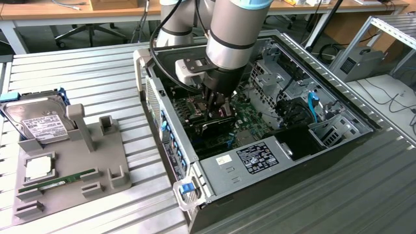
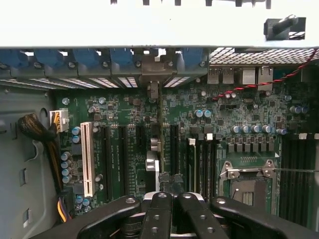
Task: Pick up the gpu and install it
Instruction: 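Press down on the gpu until it lock into place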
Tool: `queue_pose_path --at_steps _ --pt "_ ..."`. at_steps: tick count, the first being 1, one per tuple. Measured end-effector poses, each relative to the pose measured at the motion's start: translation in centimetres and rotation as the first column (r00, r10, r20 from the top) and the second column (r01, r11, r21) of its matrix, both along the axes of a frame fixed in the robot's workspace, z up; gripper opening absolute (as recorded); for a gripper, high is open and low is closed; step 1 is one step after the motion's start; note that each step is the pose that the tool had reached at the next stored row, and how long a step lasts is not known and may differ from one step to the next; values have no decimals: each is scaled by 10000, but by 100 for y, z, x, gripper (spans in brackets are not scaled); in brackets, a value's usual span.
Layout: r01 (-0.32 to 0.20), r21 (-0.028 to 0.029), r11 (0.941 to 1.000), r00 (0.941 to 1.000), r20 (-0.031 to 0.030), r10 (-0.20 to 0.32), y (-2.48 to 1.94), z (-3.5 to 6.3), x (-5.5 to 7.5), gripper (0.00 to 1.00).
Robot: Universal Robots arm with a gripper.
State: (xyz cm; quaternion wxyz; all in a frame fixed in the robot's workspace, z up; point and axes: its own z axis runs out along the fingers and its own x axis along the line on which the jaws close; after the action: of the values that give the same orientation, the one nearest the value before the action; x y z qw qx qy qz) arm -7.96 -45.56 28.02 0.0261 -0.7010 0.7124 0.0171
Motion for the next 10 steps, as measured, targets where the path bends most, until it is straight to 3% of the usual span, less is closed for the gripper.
queue_pose_path --at_steps 10 --pt "1 3 10000 10000 1 -1 0 -32 0 11"
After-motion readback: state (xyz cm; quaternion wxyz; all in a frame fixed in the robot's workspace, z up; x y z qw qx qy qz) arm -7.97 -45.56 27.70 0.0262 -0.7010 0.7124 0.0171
